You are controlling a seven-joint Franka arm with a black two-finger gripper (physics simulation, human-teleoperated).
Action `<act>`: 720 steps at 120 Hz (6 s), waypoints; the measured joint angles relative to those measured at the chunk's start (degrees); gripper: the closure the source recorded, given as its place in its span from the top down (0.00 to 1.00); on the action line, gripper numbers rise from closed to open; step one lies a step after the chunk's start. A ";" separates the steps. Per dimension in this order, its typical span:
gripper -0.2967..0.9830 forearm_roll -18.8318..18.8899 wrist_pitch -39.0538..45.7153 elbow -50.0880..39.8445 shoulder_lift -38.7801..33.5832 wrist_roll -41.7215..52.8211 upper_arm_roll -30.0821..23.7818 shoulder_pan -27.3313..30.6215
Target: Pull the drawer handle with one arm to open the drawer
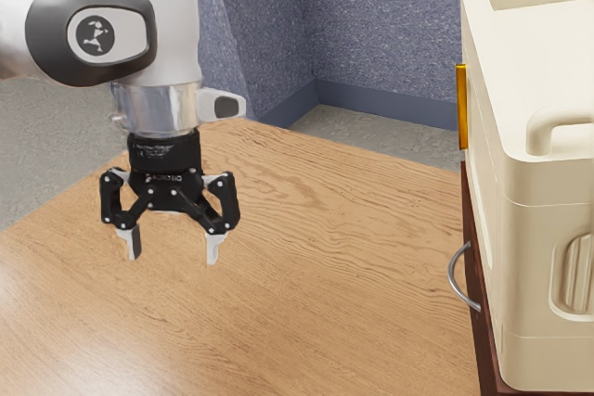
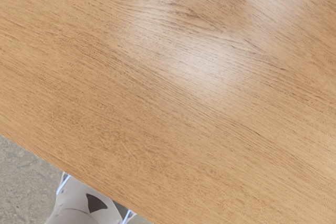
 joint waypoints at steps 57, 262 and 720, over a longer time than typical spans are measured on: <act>0.77 -1.44 14.56 1.69 0.48 -24.74 -0.44 -9.74; 0.77 -1.42 38.24 -2.25 9.78 -24.36 -3.79 -16.12; 0.55 2.09 46.38 -21.29 -3.47 -22.58 -2.13 -11.70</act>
